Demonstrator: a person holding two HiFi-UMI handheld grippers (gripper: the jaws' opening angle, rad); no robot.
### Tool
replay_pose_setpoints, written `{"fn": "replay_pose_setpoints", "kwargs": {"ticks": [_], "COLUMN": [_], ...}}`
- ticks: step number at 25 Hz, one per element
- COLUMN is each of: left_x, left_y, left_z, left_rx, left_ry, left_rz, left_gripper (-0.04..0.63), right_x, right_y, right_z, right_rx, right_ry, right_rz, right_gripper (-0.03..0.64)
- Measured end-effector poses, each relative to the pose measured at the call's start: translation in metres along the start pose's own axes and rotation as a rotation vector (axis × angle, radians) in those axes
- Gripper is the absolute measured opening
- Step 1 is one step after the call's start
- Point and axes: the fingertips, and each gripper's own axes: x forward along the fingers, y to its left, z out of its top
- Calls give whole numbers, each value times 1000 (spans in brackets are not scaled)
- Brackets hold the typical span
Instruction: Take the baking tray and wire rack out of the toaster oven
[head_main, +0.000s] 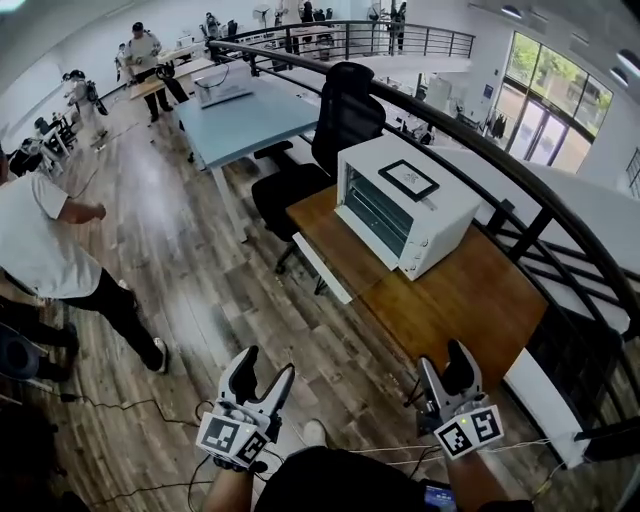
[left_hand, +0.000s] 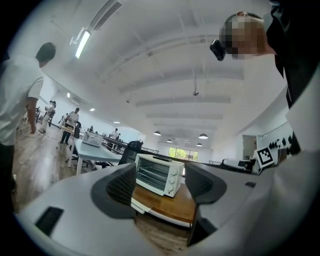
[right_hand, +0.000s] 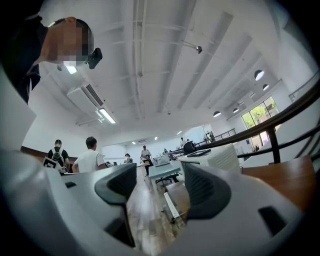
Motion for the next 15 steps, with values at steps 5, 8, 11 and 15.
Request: {"fn": "replay_pose_setpoints", "kwargs": {"ticks": [5, 8, 11, 15], "left_x": [16, 17, 36, 69], "left_y": [38, 45, 55, 66], "left_z": [14, 16, 8, 1], "left_rx": [3, -12, -26, -32], "left_ry": [-8, -4, 11, 22], "left_rz": [-27, -44, -54, -65], "left_gripper": [310, 310, 310, 310], "right_x": [36, 42, 60, 87], "right_y": [18, 31, 23, 1], "right_z": [-1, -1, -8, -21], "right_rx": [-15, -36, -37, -31], "right_ry": [1, 11, 19, 30], "right_rz": [-13, -10, -14, -30], "right_gripper": [298, 292, 284, 264]}}
